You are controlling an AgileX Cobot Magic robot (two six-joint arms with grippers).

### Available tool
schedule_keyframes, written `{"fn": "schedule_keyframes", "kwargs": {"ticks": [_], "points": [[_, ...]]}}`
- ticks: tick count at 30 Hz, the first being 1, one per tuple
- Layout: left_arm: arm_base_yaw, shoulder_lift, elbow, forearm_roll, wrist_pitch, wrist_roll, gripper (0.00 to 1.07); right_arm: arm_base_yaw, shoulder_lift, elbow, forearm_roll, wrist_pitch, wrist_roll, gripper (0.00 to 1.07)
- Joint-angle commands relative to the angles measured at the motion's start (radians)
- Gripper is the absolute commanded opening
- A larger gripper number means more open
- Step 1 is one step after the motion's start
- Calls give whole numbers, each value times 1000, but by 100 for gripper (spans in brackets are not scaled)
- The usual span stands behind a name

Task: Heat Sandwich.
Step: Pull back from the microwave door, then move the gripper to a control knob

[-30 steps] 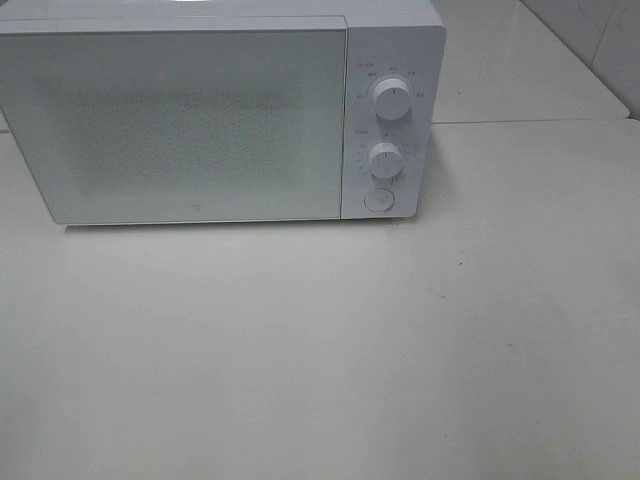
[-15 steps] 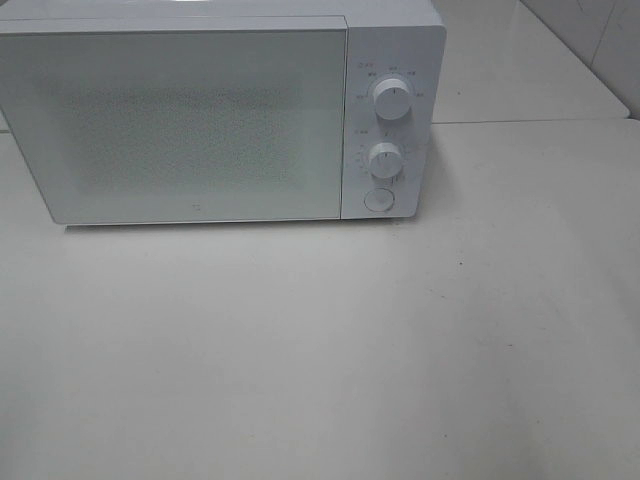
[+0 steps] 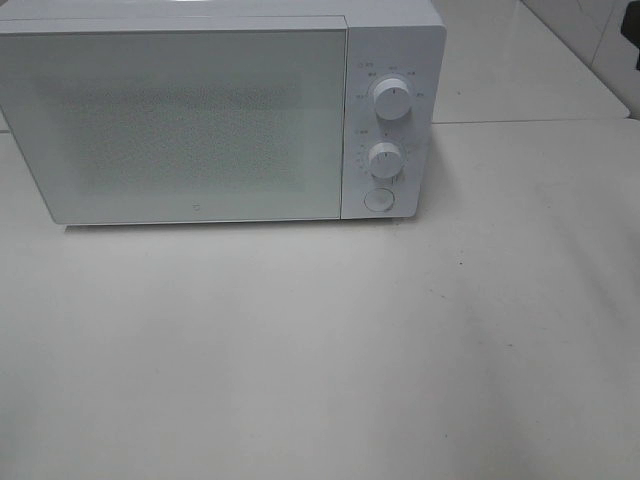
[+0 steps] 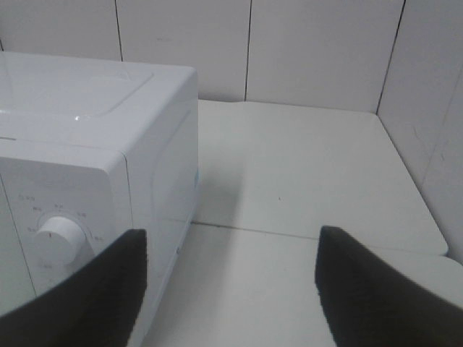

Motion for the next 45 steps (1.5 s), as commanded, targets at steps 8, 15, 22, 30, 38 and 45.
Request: {"fn": "schedule_keyframes", "kwargs": {"ticks": [8, 15, 22, 30, 38, 45], "points": [[1, -24, 2, -7, -6, 0, 76, 16, 182, -10, -135, -263, 10, 66], [1, -24, 2, -7, -6, 0, 76, 173, 288, -10, -122, -255, 24, 66], [1, -24, 2, -7, -6, 0, 76, 313, 398, -10, 124, -270, -134, 66], [1, -24, 2, -7, -6, 0, 76, 492, 523, -10, 591, -478, -508, 66], [1, -24, 2, -7, -6, 0, 76, 627, 695, -10, 857, -762, -592, 66], [1, -24, 2, -7, -6, 0, 76, 628, 789, -14, 849, -888, -445, 66]]}}
